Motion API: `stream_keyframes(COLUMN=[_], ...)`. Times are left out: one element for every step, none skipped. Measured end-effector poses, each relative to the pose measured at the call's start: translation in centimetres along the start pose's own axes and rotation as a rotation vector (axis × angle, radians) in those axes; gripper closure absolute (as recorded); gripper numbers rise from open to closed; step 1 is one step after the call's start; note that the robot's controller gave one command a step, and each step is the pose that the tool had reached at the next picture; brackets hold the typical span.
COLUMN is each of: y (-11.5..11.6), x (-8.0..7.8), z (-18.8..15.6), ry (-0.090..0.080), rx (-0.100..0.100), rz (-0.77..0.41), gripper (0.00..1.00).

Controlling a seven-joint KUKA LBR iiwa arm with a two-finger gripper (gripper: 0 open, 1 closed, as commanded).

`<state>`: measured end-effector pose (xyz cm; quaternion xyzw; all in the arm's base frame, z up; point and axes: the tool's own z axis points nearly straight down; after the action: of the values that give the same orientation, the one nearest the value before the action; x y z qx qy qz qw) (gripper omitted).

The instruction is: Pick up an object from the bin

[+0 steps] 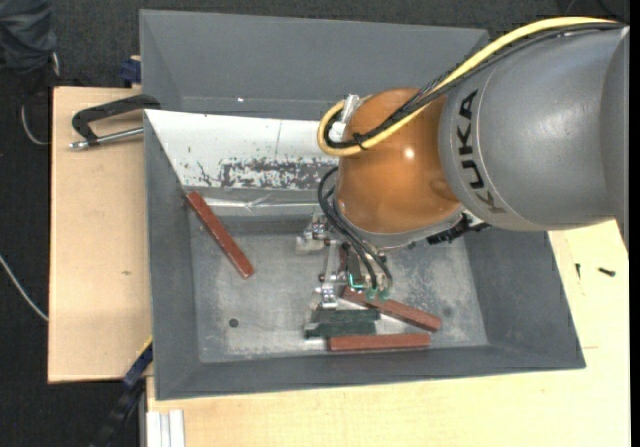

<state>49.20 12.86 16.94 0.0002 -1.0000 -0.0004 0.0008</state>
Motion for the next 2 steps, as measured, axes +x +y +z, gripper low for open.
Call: stream_keyframes(y=[-2.6, -4.5], x=[-1.4, -2.3], z=[4.3, 8.0], ry=[-0.005, -0.002], rx=[-0.001, -0.001], rz=[-0.083, 0.004], gripper=[0.0, 0.0])
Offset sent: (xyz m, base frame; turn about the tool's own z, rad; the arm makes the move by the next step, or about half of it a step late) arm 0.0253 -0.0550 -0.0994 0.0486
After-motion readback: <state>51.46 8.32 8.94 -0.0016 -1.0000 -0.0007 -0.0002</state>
